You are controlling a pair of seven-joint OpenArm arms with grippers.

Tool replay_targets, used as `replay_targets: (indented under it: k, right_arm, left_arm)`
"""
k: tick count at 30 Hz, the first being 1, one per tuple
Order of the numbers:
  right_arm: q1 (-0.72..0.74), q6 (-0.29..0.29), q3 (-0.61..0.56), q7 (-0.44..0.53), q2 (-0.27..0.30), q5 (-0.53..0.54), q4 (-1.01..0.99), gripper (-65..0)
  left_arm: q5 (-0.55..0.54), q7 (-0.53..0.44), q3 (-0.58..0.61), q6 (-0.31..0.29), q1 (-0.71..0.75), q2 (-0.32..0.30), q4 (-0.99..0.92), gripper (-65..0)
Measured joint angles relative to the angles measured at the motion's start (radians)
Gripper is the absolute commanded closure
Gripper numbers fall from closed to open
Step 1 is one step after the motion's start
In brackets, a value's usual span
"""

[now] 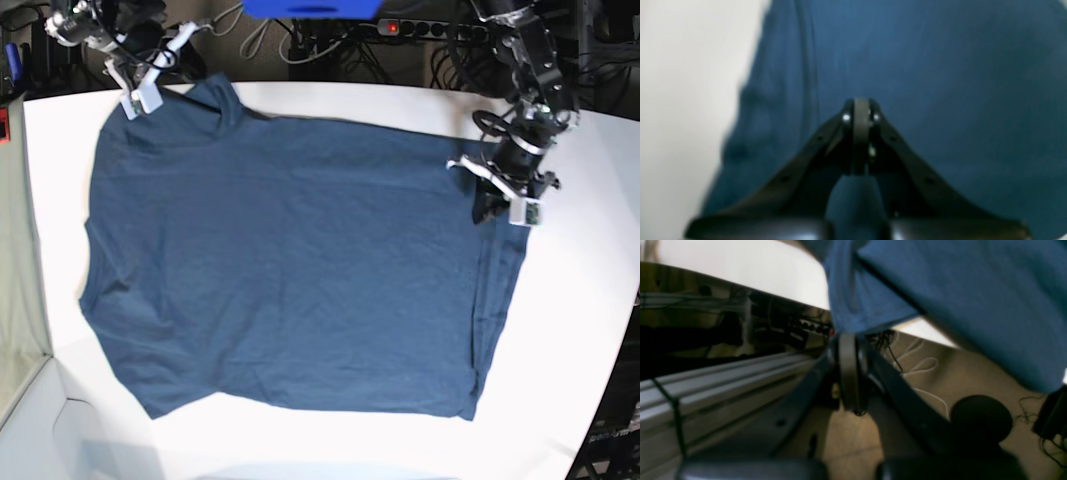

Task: Layout the t-shirt on the table in an organized manner, then fold the t-shirt properly
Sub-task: 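Move the left gripper to the shirt's shoulder corner and grasp it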

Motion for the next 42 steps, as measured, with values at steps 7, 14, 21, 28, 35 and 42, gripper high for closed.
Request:
replay_targets:
  k: [7, 14, 21, 28, 35, 42]
  right_arm:
    - [0.03, 0.0, 0.002, 0.002, 0.002, -0.001, -0.001, 0.0]
    - [0.051, -0.001, 0.002, 0.012, 0.0, 0.005, -0.005, 0.0]
    - [0.097, -0.003, 0.002, 0.014, 0.001, 0.001, -0.064, 0.0]
    - [0.095, -0.003, 0.002, 0.012, 0.0, 0.001, -0.07, 0.0]
    - [0.097, -0.003, 0.002, 0.012, 0.002, 0.001, -0.07, 0.0]
    - [0.103, -0.003, 0.002, 0.012, 0.006, 0.0, -0.07, 0.0]
  left_arm:
    - [0.085, 0.0, -0.069, -0.007, -0.005, -0.04, -0.072, -0.2]
    - [0.084, -0.001, -0.157, -0.006, -0.007, -0.113, -0.084, -0.2]
    - [0.08, -0.005, -0.251, -0.014, -0.009, -0.185, -0.086, -0.2]
    - [-0.045, 0.023, -0.387, -0.005, -0.002, -0.196, -0.066, -0.2]
    - [-0.169, 0.01, -0.116, -0.005, 0.068, -0.084, 0.101, -0.2]
    - [-0.035, 0.004, 0.023, 0.0, 0.016, -0.042, -0.019, -0.1]
